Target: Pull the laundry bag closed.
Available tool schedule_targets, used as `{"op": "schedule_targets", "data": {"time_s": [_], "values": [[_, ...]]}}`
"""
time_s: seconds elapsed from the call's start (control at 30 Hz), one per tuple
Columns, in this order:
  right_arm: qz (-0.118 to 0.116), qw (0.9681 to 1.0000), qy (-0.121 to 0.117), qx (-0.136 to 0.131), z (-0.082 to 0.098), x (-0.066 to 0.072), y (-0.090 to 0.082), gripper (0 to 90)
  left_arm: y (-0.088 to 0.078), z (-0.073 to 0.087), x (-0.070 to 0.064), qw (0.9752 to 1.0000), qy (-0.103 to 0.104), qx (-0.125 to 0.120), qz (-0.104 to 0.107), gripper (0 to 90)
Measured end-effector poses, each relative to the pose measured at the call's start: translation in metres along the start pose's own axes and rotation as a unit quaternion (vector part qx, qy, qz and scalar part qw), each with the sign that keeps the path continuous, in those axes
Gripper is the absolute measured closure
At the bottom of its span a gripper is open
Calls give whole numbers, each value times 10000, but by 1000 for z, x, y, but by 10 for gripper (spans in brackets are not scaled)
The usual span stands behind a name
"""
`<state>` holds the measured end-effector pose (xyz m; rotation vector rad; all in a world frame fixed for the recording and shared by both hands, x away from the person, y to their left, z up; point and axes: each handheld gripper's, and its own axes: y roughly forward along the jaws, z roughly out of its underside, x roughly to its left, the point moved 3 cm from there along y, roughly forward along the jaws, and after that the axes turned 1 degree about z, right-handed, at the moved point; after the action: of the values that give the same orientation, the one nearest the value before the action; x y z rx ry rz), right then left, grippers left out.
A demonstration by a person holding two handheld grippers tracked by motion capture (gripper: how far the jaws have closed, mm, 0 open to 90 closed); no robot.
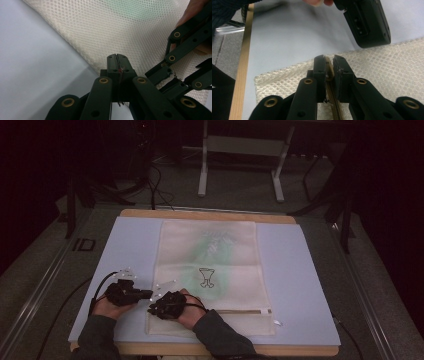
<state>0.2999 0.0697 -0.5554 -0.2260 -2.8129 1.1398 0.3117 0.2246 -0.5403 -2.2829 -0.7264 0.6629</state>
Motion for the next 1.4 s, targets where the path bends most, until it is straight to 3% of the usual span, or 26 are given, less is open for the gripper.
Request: {"op": "schedule_targets", "data": {"time_s": [0.23, 0.53, 0.83, 1.2, 1.33, 1.4], "values": [[210, 9997, -153, 47, -1, 6, 0, 816, 9, 2, -2, 9992, 44, 369, 134, 897], [286, 9995, -153, -38, 2, 8, 0, 819, 11, 3, -7, 9974, 3, 714, 70, 899], [220, 9997, -26, -78, 6, 6, -4, 821, 11, 4, -7, 9973, -27, 735, 79, 900], [197, 9997, -101, 73, 10, 3, -12, 821, 11, 4, -7, 9975, -34, 706, 92, 900], [255, 9994, -174, 134, 11, 4, -12, 821, 11, 5, -11, 9969, 105, 767, 130, 900], [278, 9994, -189, 128, 10, 4, -11, 821, 10, 6, -12, 9970, 70, 761, 121, 900]]}}
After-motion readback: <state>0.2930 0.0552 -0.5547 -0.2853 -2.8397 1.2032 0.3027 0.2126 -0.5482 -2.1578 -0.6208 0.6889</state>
